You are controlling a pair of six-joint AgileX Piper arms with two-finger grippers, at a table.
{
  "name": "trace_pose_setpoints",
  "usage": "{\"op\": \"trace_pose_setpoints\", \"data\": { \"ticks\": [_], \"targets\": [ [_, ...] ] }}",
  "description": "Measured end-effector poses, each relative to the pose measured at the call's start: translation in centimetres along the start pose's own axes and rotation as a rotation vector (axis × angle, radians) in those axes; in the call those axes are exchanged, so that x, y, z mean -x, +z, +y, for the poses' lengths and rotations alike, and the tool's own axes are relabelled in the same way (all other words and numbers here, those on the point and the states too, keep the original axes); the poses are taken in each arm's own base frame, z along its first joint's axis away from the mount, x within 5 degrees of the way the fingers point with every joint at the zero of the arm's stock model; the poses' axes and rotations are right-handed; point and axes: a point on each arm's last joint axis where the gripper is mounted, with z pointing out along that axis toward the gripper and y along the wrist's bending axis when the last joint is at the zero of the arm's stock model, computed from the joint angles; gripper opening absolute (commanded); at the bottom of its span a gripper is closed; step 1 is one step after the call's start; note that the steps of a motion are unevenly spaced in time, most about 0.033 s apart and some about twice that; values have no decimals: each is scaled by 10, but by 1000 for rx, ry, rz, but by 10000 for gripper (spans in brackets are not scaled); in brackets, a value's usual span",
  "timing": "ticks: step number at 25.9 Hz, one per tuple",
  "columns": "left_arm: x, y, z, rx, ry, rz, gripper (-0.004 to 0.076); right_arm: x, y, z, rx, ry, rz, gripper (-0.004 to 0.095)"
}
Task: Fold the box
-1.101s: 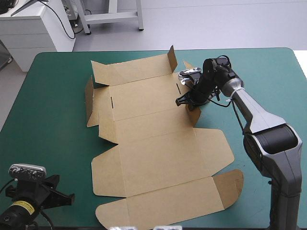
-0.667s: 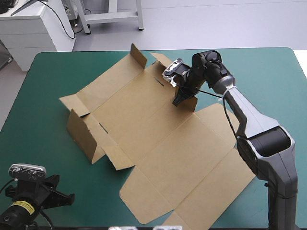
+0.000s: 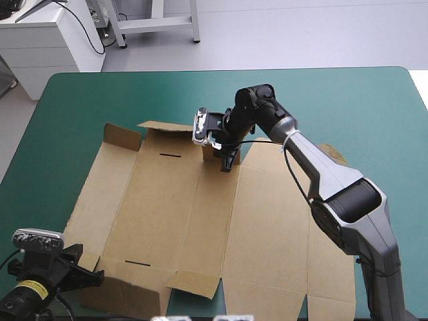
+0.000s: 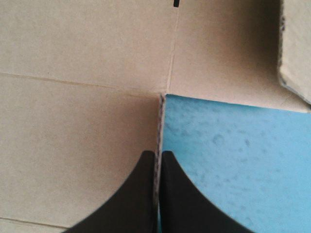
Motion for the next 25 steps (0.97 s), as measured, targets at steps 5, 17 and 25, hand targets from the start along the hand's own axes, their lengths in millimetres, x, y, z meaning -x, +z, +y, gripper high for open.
{"op": "trace_pose_setpoints", "data": {
  "ticks": [5, 17, 25],
  "targets": [
    [0, 0, 0, 0, 0, 0, -8, 17, 13, 15, 38, -139, -12, -21],
    [0, 0, 0, 0, 0, 0, -8, 20, 14, 12, -5, -91, -22, 352],
    [0, 0, 0, 0, 0, 1, -8, 19, 2, 12, -41, -85, -2, 342]
  ]
}}
